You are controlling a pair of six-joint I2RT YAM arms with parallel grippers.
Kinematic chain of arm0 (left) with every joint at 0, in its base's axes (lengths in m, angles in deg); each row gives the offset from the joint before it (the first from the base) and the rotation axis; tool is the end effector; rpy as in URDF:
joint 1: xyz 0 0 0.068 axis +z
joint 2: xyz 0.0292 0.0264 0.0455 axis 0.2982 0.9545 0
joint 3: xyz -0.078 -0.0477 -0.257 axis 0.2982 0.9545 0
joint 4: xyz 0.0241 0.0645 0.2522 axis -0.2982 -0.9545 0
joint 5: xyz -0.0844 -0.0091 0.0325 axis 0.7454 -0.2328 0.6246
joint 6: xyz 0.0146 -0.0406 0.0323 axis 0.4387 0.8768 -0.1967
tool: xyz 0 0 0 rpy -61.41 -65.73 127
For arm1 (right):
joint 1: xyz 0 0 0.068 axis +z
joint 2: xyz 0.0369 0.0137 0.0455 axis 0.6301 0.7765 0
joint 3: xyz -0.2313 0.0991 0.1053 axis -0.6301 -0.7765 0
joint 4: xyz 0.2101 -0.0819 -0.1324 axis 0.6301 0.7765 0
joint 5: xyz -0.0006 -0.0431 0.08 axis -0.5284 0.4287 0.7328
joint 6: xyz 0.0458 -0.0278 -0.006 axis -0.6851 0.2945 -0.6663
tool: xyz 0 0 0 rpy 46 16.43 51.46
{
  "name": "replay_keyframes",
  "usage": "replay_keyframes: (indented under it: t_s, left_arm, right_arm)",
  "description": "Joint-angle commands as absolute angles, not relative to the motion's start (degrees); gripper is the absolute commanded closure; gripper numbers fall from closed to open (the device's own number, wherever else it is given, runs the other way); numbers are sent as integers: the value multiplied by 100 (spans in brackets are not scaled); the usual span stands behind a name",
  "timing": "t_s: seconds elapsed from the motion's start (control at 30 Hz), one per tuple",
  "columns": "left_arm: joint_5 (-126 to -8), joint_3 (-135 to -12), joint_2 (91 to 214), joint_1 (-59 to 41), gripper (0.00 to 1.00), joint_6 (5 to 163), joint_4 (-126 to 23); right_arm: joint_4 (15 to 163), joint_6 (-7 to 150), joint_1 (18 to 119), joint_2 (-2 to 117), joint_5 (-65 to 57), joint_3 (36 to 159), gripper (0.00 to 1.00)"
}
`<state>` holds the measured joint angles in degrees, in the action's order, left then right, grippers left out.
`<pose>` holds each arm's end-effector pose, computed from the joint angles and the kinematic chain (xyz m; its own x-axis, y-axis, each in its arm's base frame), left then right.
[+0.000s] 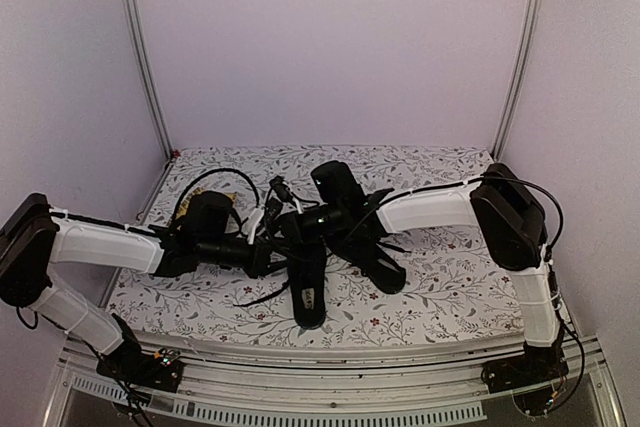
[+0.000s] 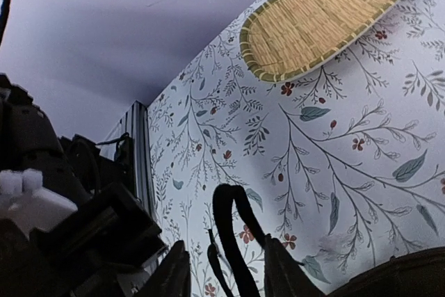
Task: Tie the shoes
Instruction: Place the half-tied shoelace at the center of the board, then pass from the left arm to the right
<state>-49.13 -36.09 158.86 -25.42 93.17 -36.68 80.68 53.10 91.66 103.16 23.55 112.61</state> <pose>0.1981 -0.2047 0.1810 -0.6708 0.1800 -0.7194 0.6927 0.4984 -0.5213 0.2884 0.4112 0.1809 -0.6696 -0.3017 -0.6787 -0.7424 0.2445 0.6238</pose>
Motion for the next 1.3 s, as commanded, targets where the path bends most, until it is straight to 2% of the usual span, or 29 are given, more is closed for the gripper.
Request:
replay_keyframes:
  t_s: [0.0,0.17,0.37,0.53,0.63,0.93,1.27]
  left_arm:
    - [-4940,-3605,15933,-2647,100,9336,-3412]
    - [-4994,-3598,15939,-2692,100,9380,-3379]
    - [-5194,-3619,15996,-2695,100,9677,-3451]
    - [-5319,-3722,16108,-2692,100,10147,-3558]
    - [-5268,-3824,16207,-2668,100,10402,-3614]
    - [-5031,-4155,16246,-2619,100,10832,-3972]
    - [-4896,-4230,16229,-2612,100,10928,-4093]
  right_arm:
    - [8131,5640,9066,9854,2330,10999,50]
    - [8176,5761,8764,9328,2166,10624,34]
    - [7893,6059,8628,8450,1713,9653,30]
    - [6525,6250,8743,7622,1570,7985,30]
    - [6430,6616,9080,7525,1068,7628,31]
    - [6391,7392,9810,7860,-325,7640,32]
    - [6378,7728,10040,8231,-1128,7938,32]
